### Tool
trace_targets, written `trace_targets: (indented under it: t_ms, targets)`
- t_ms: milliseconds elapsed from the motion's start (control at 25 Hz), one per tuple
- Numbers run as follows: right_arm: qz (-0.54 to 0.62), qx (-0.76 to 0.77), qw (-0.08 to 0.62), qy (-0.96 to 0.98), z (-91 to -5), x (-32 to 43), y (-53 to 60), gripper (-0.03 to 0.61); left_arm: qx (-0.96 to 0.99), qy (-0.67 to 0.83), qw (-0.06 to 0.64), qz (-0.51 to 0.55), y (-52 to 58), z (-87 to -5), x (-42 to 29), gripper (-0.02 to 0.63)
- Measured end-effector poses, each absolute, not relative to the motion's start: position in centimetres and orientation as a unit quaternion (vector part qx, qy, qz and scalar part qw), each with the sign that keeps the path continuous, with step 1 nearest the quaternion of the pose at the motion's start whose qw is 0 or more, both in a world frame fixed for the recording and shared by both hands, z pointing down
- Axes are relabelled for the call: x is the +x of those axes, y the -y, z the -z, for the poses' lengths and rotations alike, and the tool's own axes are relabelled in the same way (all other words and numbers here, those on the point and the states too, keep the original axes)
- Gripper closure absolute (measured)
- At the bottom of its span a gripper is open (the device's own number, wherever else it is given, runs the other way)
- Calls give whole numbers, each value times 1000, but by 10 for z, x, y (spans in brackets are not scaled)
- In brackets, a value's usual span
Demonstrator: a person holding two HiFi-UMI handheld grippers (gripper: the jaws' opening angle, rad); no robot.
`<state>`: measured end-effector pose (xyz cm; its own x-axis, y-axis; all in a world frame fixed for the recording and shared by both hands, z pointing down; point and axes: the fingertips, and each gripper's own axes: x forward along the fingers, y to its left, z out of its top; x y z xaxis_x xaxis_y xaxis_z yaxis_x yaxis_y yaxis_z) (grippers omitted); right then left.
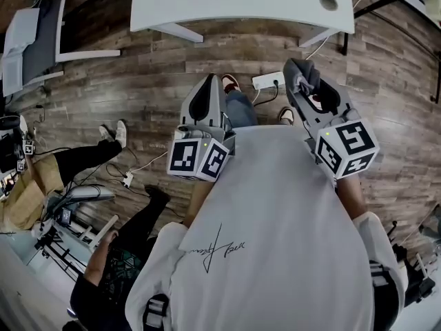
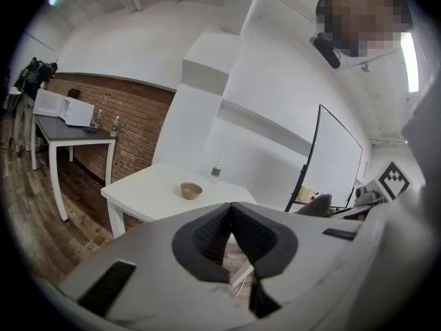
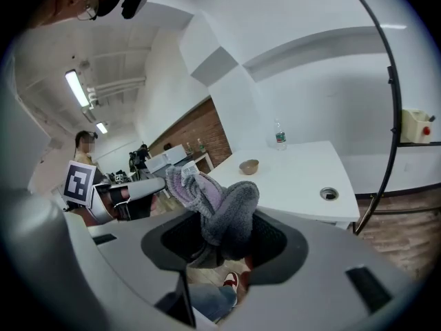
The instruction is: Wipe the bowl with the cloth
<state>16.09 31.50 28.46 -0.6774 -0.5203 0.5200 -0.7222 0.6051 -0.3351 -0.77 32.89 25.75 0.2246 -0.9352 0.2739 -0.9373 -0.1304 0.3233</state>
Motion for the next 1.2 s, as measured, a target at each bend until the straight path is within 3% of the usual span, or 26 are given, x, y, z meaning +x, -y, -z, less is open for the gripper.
trace_targets:
  t_ms: [480, 1200]
  targets:
    - [-261, 345, 215, 876, -272, 40, -295, 400, 780, 591, 205, 17, -277, -235, -106, 617]
    - [-279, 373, 203, 862, -259, -17, -264, 400, 773, 593, 224, 17, -262, -248, -181, 615]
